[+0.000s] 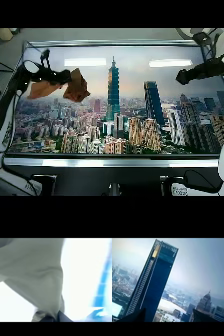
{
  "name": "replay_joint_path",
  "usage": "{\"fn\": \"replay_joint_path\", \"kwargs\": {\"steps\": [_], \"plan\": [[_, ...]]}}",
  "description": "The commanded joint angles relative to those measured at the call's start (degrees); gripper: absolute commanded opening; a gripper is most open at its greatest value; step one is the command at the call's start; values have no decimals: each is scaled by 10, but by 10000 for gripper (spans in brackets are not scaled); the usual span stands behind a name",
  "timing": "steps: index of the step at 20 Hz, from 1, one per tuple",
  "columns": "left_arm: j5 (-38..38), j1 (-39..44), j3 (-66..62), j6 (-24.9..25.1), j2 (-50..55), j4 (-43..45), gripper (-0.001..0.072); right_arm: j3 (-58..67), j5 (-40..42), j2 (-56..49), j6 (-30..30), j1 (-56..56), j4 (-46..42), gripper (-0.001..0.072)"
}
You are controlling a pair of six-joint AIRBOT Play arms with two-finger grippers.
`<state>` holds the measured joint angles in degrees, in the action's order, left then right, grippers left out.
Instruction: Fold the shirts.
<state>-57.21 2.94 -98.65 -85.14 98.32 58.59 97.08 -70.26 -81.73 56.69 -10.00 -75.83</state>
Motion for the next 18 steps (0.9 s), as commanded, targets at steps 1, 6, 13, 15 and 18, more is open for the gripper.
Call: {"fn": "replay_joint_path", "kwargs": {"steps": [1,6,13,15,18], "plan": [[26,82,1,126,-141,-64,24,2,13,96,12,0,-21,606],[76,300,65,46,-203,-39,24,2,-17,250,29,0,-38,604],[144,491,127,-94,-68,-61,688,1,-56,311,37,0,-91,604],[36,441,95,-82,-70,-24,718,-9,-88,291,37,0,-89,606],[-92,304,55,-92,-88,131,716,-70,-154,238,25,0,-78,693]]}}
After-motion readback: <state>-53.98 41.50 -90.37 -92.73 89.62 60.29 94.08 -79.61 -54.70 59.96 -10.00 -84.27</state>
